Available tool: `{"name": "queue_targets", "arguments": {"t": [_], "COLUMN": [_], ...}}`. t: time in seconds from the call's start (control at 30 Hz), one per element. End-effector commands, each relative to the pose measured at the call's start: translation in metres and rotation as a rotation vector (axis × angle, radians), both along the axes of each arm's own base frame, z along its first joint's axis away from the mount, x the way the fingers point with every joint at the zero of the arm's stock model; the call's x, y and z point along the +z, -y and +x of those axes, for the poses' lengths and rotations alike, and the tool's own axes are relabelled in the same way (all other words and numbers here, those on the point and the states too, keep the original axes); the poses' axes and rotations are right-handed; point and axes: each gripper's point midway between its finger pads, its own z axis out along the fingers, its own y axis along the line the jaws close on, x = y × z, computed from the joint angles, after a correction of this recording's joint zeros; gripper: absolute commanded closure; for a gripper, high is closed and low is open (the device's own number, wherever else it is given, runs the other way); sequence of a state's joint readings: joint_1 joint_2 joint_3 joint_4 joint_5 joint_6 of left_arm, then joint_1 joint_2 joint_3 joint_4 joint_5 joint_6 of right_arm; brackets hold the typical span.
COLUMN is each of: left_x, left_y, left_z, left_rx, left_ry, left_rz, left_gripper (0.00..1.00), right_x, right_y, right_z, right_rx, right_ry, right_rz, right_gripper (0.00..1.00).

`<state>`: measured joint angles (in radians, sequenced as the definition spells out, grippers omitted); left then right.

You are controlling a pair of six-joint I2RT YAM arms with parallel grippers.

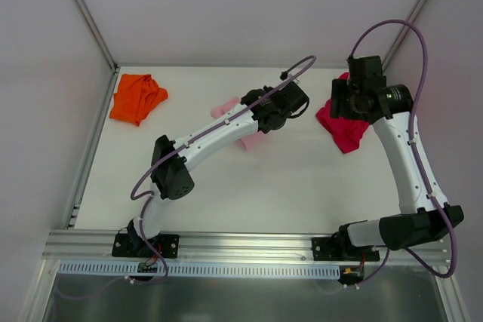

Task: Fold and stack the t-shirts
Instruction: Fold the long partially folded tshirt into a neat square

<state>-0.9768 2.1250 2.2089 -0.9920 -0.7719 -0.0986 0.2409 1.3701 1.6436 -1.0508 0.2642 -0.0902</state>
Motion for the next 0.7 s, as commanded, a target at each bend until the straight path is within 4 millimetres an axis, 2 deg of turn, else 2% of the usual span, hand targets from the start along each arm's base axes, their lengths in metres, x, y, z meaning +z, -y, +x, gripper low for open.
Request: {"name": "queue_targets", "arguments": {"t": [0.0,0.1,0.2,0.33,0.5,0.67], "left_x": [-0.013,-0.032,-0.039,-0.029,-0.036,-0.045], "left_y": [-0.018,-0.021,-0.025,-0.026,-0.027,-0.044], "left_z": [0.023,0.037,0.051,0.07,0.095,0.115], "left_rx": [0.109,0.13,0.146,0.155,0.138,0.193], "left_ry": [0.008,-0.023,-0.02,0.013,0.026,0.011], "left_rz": [-0.013,-0.015,-0.018,-0.064,-0.062,-0.118], "left_gripper": [1.0,1.0,1.0,1.0,1.0,1.0], "right_x": [0.008,0.005,0.003,-0.004,-0.01,-0.01], "right_y": [-0.007,-0.013,-0.017,-0.02,-0.025,-0.028], "right_z": [0.001,-0.007,-0.014,-0.02,-0.023,-0.024], "right_rx": [0.018,0.039,0.057,0.071,0.091,0.107], "right_ry": [0.037,0.041,0.04,0.024,0.013,0.008], "right_rz": [0.013,0.023,0.028,0.033,0.041,0.045], "right_gripper": [0.34,0.34,0.34,0.34,0.34,0.34]}}
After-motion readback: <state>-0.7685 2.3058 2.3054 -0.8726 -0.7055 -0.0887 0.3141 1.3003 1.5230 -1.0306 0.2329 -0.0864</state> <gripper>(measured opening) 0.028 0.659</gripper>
